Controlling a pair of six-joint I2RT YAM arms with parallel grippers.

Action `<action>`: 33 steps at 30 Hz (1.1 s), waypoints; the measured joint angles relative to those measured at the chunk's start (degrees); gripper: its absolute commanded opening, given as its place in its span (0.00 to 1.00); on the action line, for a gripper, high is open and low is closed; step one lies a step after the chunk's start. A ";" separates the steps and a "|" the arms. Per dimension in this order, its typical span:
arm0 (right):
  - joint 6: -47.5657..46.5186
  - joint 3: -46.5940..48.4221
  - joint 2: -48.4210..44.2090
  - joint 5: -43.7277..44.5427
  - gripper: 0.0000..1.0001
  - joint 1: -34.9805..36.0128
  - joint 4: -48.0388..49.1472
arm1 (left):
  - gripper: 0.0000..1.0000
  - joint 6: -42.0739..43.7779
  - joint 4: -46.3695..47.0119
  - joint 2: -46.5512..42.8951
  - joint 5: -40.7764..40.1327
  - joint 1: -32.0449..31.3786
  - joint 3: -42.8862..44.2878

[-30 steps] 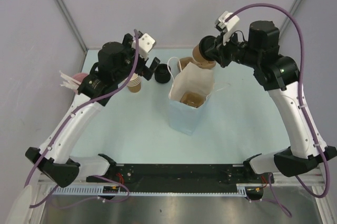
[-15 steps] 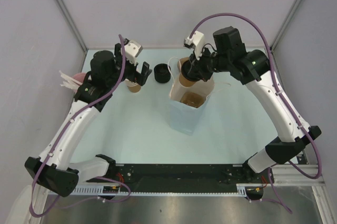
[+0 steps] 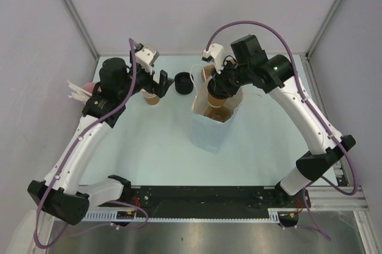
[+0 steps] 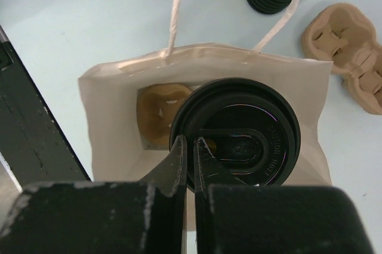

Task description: Pack the takeout coffee

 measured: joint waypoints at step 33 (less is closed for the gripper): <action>-1.81 -11.19 5.64 3.30 0.00 -3.80 7.37 | 0.81 -8.04 7.72 13.88 10.27 -7.23 7.58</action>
